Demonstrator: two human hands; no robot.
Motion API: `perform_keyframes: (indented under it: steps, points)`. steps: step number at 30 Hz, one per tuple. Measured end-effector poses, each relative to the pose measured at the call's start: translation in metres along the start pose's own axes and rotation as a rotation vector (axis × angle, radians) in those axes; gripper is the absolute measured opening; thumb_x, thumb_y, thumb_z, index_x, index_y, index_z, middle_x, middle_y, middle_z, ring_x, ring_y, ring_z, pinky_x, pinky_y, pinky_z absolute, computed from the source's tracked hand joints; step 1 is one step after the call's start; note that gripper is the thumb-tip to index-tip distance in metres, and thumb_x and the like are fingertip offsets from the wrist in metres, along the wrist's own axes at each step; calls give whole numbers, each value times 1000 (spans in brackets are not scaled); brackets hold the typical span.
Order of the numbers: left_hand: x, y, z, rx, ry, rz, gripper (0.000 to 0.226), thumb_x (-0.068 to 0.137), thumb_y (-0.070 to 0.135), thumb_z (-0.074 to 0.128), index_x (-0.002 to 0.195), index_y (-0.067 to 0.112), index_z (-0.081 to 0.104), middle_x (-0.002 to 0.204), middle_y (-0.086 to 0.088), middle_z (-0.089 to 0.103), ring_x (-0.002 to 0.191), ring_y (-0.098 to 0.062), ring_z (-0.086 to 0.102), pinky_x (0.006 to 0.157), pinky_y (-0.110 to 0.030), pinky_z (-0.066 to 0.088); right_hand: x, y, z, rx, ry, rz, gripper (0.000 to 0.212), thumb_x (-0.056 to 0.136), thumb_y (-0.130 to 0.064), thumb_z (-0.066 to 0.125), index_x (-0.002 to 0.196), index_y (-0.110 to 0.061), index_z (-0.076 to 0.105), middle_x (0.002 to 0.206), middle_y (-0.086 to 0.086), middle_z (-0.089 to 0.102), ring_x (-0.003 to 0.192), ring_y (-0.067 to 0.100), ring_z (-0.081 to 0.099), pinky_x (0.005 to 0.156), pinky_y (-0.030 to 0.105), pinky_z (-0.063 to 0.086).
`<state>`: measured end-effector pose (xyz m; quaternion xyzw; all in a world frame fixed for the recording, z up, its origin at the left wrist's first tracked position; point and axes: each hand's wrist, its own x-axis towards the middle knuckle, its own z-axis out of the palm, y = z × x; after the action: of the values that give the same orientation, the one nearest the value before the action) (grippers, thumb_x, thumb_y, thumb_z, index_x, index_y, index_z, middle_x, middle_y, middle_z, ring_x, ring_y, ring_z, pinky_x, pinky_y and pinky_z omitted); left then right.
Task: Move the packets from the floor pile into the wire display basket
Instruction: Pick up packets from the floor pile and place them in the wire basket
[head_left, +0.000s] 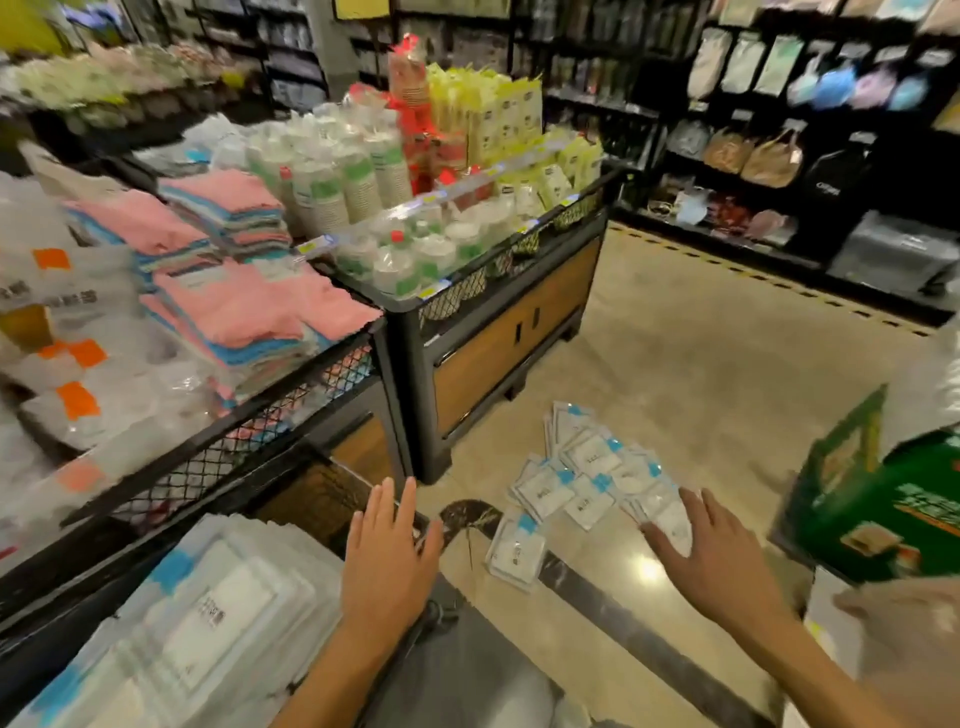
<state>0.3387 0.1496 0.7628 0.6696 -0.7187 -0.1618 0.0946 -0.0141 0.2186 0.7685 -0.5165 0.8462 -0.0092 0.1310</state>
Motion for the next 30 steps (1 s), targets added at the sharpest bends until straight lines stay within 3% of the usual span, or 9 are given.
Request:
perform_keyframes:
  steps: [2, 4, 11, 22, 26, 30]
  points:
    - [10, 19, 5, 16, -26, 27, 69, 105, 57, 26, 164, 27, 8, 172, 0, 3, 158, -17, -1, 126, -36, -2, 1, 18, 0, 18, -7, 65, 98, 84, -88, 9, 162, -30, 20, 171, 3, 23, 154, 28, 30, 124, 52, 30]
    - [23, 39, 12, 36, -58, 49, 70, 104, 58, 23, 164, 27, 6, 172, 1, 1, 158, -17, -3, 127, -37, -1, 8, 34, -1, 33, -8, 110, 105, 79, -90, 0, 163, -30, 17, 171, 3, 21, 154, 28, 28, 124, 52, 28]
    - [65, 107, 44, 108, -119, 72, 91, 84, 69, -3, 164, 27, 2, 172, 2, -1, 158, -15, -4, 126, -36, -2, 50, 83, -6, 79, -31, 173, 107, 75, -85, 1, 164, -27, 14, 172, 4, 15, 158, 27, 19, 127, 49, 20]
    - [115, 140, 89, 108, -183, 58, 87, 90, 68, 6, 164, 23, 8, 172, 1, 4, 158, -17, 0, 127, -38, 0, 123, 122, -1, 94, -65, 214, 102, 81, -83, 10, 164, -24, 12, 172, 4, 14, 157, 27, 20, 128, 48, 18]
    - [147, 137, 110, 145, -226, 63, 74, 104, 60, 22, 164, 20, 5, 172, -1, 2, 158, -18, -2, 127, -38, -1, 154, 118, 12, 117, -79, 246, 101, 84, -83, 18, 163, -21, 15, 172, 6, 18, 155, 30, 25, 126, 52, 24]
    - [192, 132, 135, 136, -253, 66, 74, 104, 58, 26, 164, 19, 4, 172, -2, 3, 158, -19, -1, 128, -40, 3, 190, 100, 18, 108, -60, 256, 104, 82, -83, 19, 162, -17, 21, 169, 8, 27, 151, 30, 34, 123, 49, 31]
